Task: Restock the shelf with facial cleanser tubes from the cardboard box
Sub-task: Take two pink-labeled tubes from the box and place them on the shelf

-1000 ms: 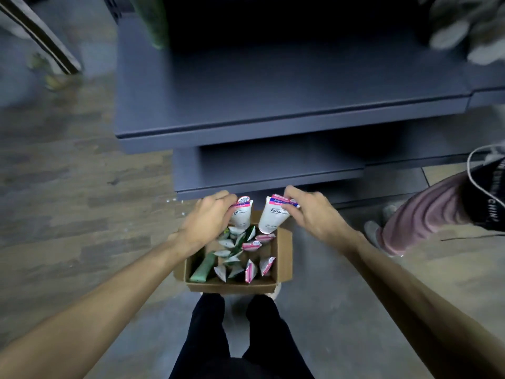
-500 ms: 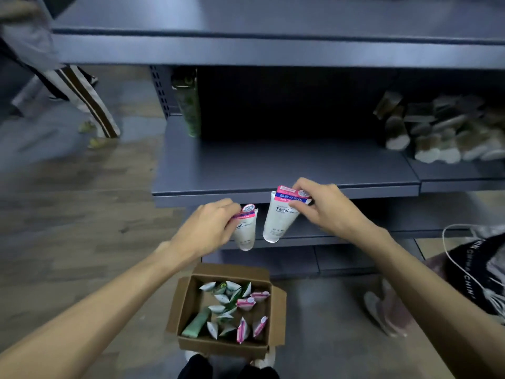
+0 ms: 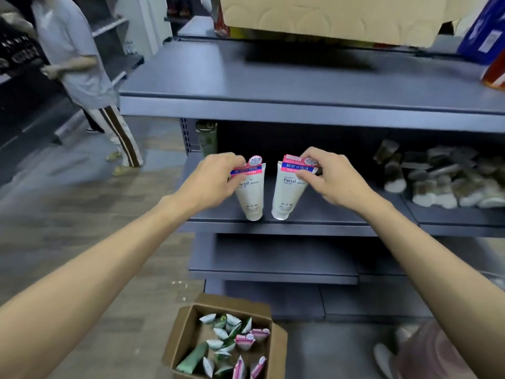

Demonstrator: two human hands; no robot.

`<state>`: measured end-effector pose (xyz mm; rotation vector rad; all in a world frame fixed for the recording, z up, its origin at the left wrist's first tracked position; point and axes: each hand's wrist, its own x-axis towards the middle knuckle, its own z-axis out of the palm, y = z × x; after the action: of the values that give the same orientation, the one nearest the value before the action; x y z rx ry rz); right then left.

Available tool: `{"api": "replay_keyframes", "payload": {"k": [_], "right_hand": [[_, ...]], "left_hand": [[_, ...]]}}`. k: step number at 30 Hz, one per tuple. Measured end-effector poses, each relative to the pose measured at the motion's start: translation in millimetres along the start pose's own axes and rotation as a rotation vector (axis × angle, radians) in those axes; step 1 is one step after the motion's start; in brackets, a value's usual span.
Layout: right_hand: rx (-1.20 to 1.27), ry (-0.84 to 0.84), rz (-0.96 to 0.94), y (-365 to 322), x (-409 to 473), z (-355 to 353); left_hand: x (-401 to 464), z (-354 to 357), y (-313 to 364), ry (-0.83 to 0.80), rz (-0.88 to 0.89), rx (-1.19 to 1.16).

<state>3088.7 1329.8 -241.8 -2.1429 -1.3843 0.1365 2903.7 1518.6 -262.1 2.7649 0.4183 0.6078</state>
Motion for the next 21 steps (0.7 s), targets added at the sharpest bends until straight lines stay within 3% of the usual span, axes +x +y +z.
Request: {"api": "replay_keyframes", "payload": {"k": [12,21], "right_hand": [[-0.024,-0.027,0.127,23.1,33.7,30.2],[-0.031,-0.039,0.254,17.3,31.3,46.7]], "left_hand": [[44.6,33.4,-21.1,-0.061,-0.164,-0.069],[51.8,49.3,-49.5,-0.133,-0.080,-0.087]]}}
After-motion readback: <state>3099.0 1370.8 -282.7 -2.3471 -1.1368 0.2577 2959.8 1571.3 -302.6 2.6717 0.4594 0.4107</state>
